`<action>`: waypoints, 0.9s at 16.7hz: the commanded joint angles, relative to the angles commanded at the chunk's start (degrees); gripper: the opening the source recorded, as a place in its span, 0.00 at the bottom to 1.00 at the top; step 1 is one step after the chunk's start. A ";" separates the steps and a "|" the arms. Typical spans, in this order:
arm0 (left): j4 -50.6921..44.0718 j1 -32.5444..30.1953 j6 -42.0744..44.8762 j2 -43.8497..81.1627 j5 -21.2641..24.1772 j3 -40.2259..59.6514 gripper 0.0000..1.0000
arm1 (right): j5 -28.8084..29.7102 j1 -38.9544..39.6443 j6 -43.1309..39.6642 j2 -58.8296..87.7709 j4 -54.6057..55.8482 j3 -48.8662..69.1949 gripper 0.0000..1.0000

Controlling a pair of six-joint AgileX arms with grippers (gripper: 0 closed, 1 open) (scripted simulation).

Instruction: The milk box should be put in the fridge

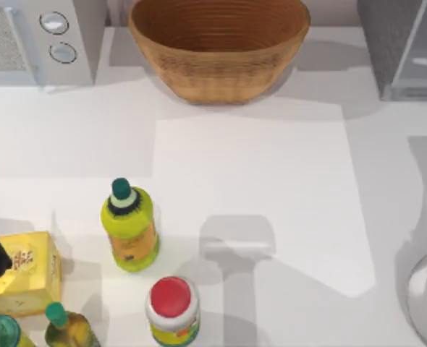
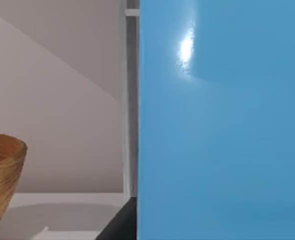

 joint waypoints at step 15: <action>0.00 0.00 0.00 0.00 0.00 0.00 1.00 | -9.92 -11.63 1.11 88.56 48.60 36.29 0.00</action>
